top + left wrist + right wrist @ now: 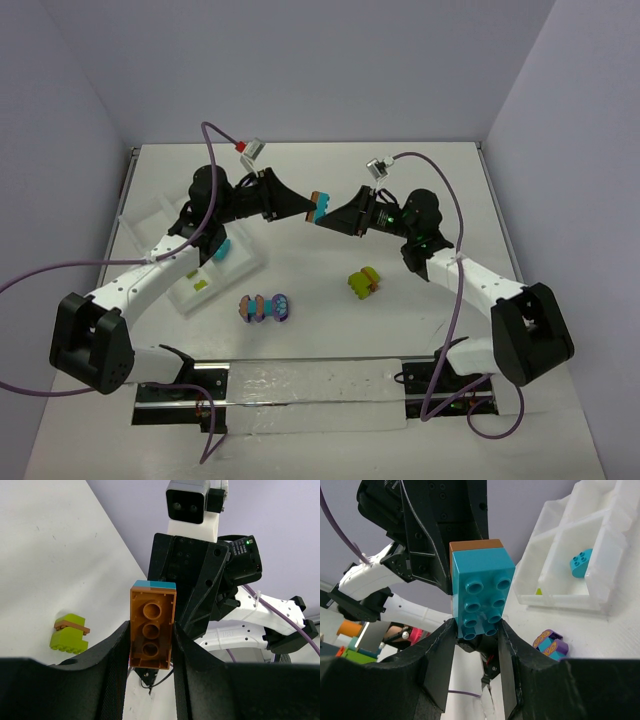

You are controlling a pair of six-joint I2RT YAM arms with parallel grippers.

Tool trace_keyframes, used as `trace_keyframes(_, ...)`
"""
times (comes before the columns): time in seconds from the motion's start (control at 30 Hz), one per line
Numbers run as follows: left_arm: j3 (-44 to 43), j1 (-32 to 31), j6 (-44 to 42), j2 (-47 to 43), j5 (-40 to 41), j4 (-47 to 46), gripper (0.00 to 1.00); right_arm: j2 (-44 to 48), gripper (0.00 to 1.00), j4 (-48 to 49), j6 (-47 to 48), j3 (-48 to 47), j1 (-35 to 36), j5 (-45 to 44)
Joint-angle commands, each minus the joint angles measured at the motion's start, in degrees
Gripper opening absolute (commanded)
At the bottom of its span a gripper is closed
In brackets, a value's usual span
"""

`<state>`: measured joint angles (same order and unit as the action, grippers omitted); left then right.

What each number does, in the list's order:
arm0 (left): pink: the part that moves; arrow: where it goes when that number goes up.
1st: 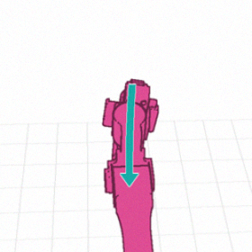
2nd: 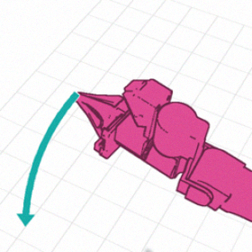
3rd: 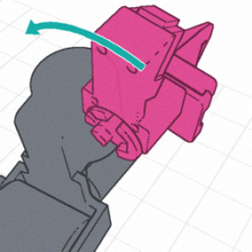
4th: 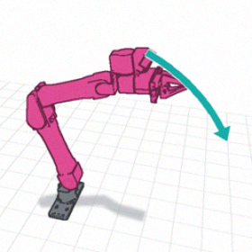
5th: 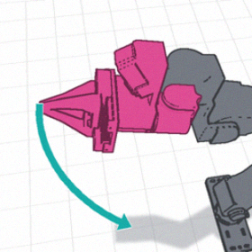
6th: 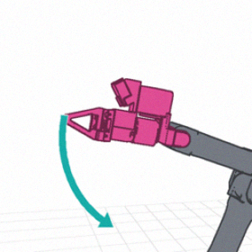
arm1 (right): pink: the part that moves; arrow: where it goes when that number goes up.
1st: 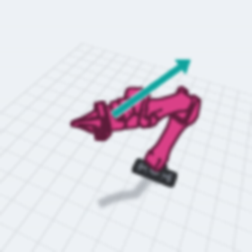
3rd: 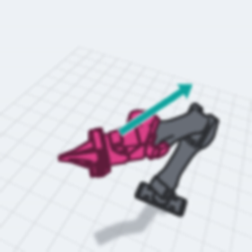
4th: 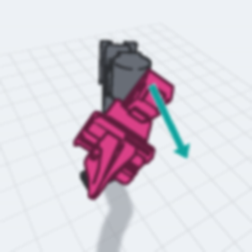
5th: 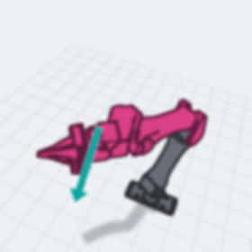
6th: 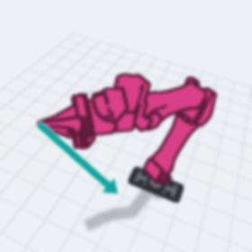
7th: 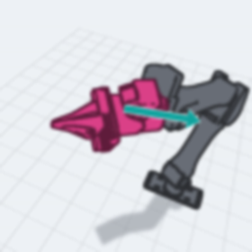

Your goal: Sort the legos into containers by color

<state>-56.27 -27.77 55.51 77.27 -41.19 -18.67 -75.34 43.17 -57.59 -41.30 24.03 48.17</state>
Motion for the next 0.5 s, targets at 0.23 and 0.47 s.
trace_keyframes(0.23,-1.3,0.8,-0.6,-3.4,1.1,-2.8,0.0,-3.7,0.51,2.6,-0.6,-4.2,1.2,5.6)
trace_keyframes(0.47,-0.9,1.0,-0.4,-3.8,0.6,-3.3,0.0,-3.8,0.53,3.4,-1.1,-5.0,1.2,6.4)
